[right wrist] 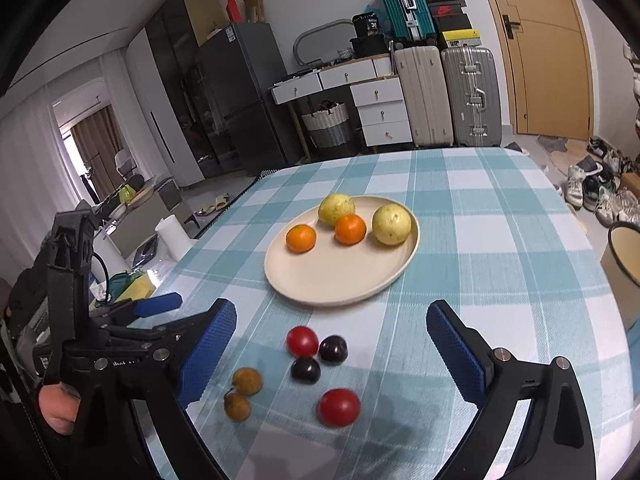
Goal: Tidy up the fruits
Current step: 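Lift both open grippers off the plate and move over the loose fruits, then close the left gripper on the brown pear-shaped fruit and lift it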
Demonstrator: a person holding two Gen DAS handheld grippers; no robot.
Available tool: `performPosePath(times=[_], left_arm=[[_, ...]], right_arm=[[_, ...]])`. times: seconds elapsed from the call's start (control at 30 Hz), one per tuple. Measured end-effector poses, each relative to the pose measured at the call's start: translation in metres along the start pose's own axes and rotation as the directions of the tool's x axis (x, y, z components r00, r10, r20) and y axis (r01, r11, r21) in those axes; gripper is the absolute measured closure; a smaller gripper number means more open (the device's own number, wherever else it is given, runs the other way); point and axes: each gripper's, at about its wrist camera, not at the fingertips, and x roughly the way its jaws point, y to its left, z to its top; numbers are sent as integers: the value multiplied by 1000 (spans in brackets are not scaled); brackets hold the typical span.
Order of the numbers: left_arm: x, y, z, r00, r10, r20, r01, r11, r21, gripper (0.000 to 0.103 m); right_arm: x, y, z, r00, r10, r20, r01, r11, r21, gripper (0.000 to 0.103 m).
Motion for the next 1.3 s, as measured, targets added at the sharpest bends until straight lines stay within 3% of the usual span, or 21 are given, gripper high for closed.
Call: performPosePath(times=[0.33, 0.83, 0.9, 1.03, 1.27, 1.3], left_arm=[[4, -7, -38, 995, -29, -93, 30, 999, 9, 1], [17, -20, -57, 991, -10, -134, 19, 998, 60, 2], [18, -20, -57, 990, -28, -141, 36, 998, 57, 9], [19, -22, -57, 987, -45, -156, 55, 996, 65, 35], [19, -20, -56, 979, -120, -166, 130, 990, 49, 60], [19, -20, -56, 977, -132, -170, 142, 989, 48, 72]], right_arm=[[-4, 1, -13, 1000, -4, -13, 5, 1000, 30, 3], [-1, -1, -27, 998, -20, -60, 23, 998, 54, 1], [0, -4, -29, 997, -24, -71, 29, 997, 66, 1], [1, -10, -32, 996, -28, -83, 35, 996, 82, 1], [4, -18, -34, 994, -38, -107, 50, 993, 111, 1], [3, -18, -35, 993, -39, -108, 51, 993, 110, 1]])
